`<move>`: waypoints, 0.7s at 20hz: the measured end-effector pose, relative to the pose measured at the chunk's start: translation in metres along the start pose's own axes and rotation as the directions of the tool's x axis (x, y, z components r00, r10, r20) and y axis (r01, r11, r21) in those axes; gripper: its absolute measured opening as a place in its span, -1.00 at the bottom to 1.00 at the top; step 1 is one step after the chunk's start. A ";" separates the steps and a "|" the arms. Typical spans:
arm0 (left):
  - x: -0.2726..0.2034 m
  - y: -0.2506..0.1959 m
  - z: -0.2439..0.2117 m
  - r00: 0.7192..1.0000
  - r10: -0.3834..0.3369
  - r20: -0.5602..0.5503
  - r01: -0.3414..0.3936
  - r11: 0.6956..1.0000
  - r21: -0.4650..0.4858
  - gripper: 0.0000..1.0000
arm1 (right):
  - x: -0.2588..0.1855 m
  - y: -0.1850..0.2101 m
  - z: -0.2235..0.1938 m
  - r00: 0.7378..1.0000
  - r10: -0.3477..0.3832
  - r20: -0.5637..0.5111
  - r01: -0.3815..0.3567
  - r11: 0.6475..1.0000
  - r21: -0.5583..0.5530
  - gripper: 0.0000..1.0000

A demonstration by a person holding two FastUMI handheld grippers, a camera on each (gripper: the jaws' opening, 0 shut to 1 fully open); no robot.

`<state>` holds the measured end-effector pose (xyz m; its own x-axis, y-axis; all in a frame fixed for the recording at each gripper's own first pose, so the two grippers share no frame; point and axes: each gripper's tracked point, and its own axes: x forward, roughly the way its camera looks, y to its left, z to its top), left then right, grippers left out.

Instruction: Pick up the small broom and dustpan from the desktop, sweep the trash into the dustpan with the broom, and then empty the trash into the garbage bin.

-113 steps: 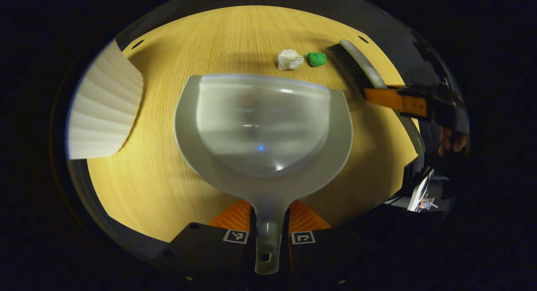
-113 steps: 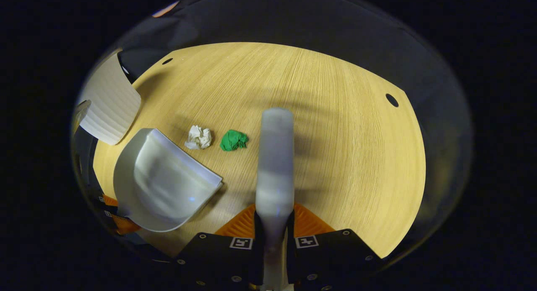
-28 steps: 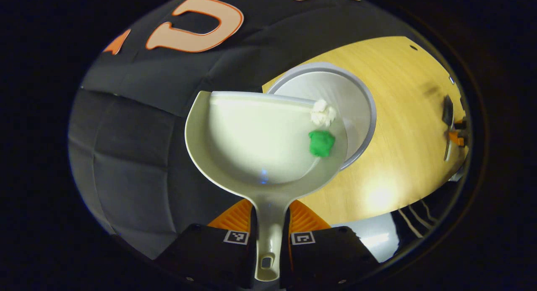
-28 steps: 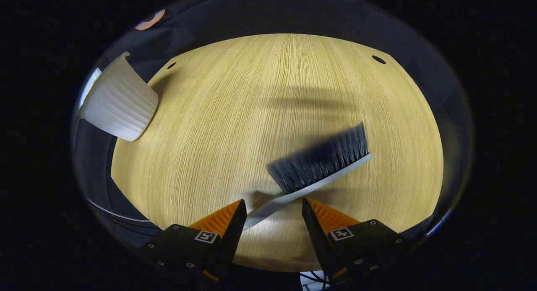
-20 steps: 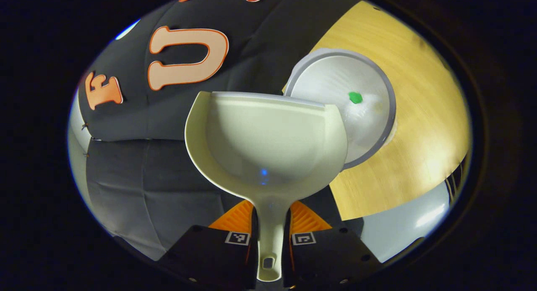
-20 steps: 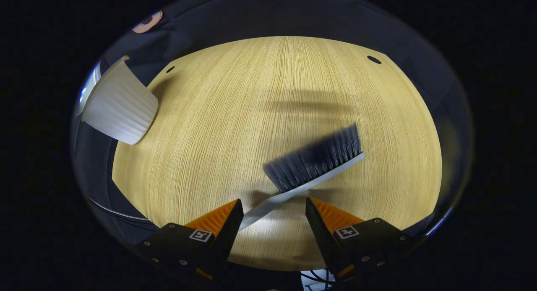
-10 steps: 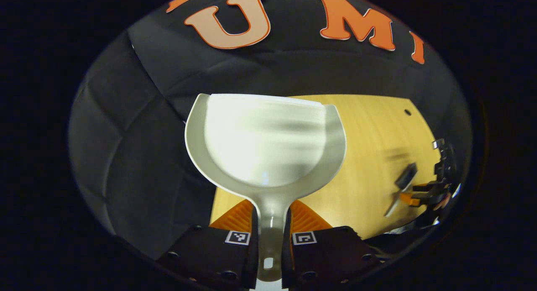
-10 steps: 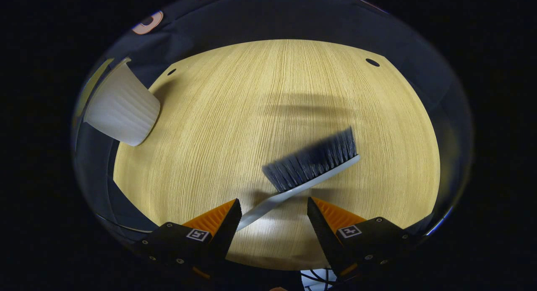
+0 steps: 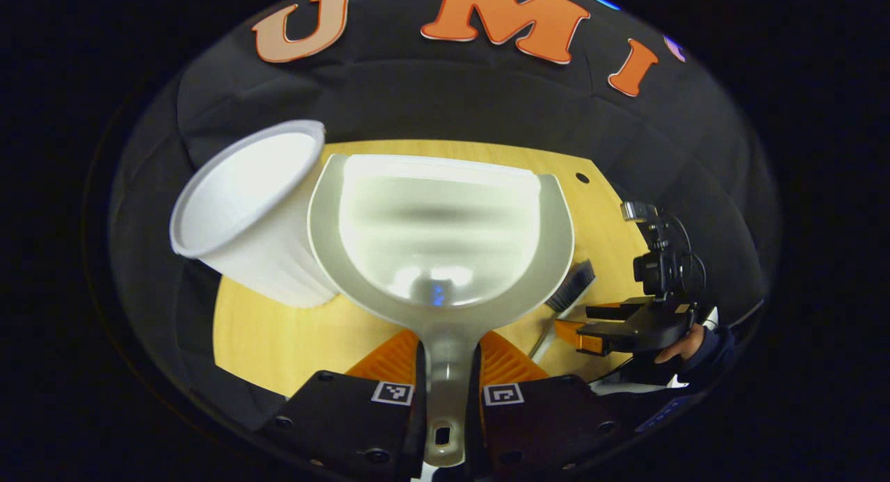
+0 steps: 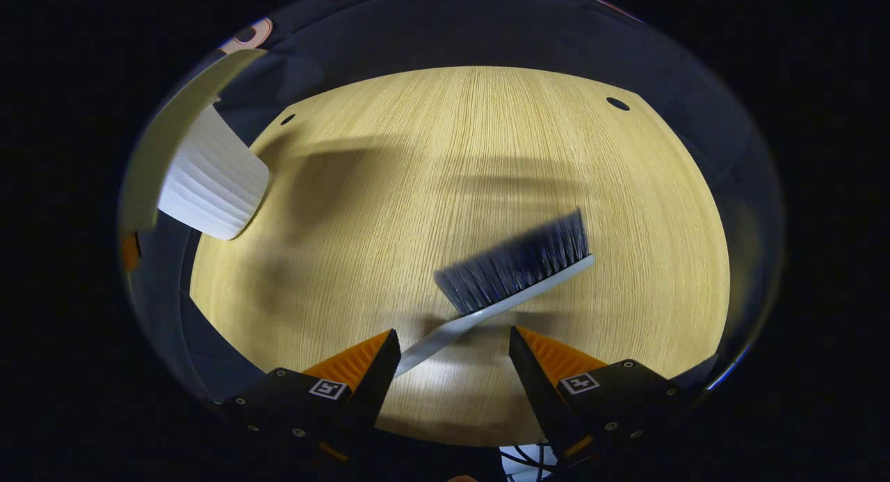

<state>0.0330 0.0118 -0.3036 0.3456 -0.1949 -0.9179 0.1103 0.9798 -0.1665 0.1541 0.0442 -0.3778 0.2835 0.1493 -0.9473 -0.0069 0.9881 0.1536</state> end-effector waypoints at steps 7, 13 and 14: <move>0.102 -0.024 -0.066 0.989 -0.019 -0.145 0.000 0.992 -0.129 -0.55 | -0.001 -0.002 -0.002 1.000 -0.007 0.000 0.007 1.000 -0.025 0.91; 0.130 -0.018 -0.082 0.975 0.014 -0.224 -0.049 0.987 -0.152 -0.55 | -0.001 -0.008 -0.008 0.999 -0.031 -0.008 0.031 0.999 -0.033 0.90; 0.133 -0.021 -0.082 0.976 0.019 -0.219 -0.052 0.988 -0.144 -0.54 | -0.001 -0.008 -0.009 0.999 -0.034 -0.006 0.034 0.999 -0.033 0.89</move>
<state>0.0001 -0.0312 -0.4518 0.1354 -0.1615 -0.9775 -0.0434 0.9847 -0.1687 0.1452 0.0364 -0.3806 0.2775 0.1159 -0.9537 -0.0286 0.9933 0.1124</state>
